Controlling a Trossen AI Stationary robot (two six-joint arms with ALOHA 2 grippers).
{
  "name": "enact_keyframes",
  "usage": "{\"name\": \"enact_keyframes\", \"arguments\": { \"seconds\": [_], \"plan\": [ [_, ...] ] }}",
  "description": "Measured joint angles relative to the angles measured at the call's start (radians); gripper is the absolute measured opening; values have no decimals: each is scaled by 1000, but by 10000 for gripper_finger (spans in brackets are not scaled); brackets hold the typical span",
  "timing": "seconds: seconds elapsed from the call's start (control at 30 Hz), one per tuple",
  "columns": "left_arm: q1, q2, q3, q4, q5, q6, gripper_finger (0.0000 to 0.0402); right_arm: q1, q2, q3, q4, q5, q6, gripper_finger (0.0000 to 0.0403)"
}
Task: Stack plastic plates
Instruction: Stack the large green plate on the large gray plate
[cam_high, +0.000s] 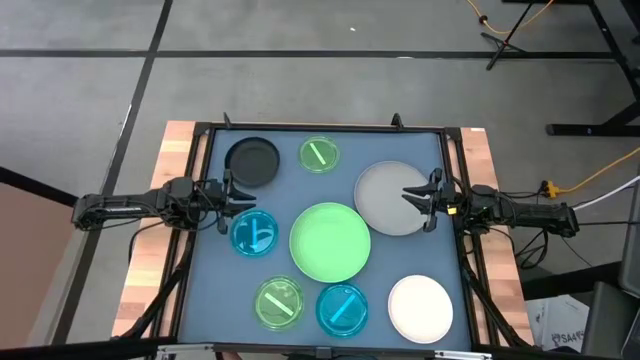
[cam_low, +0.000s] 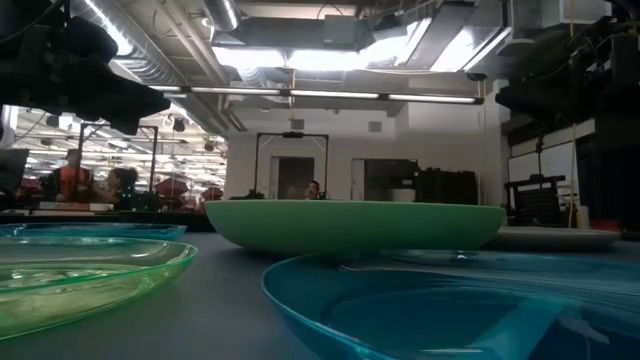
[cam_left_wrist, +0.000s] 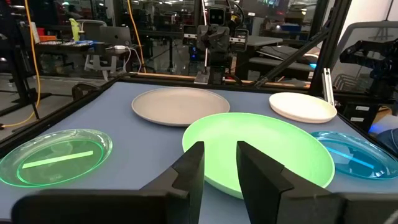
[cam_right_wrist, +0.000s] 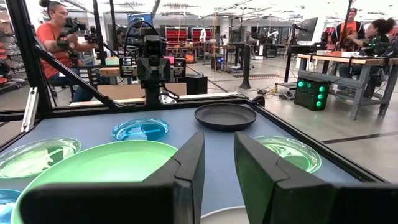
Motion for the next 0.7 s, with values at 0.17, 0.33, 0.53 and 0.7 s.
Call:
{"name": "enact_keyframes", "arguments": {
  "seconds": [0.17, 0.33, 0.53, 0.7],
  "plan": [
    [0, 0, 0, 0, 0, 0, 87, 0, 0, 0, 0, -2, 53, 81],
    [0, 0, 0, 0, 0, 0, 87, 0, 0, 0, 0, 8, 138, 81],
    [0, 0, 0, 0, 0, 0, 87, 0, 0, 0, 0, 10, 217, 81],
    [0, 0, 0, 0, 0, 0, 87, 0, 0, 0, 1, 11, 266, 89]
  ]
}}
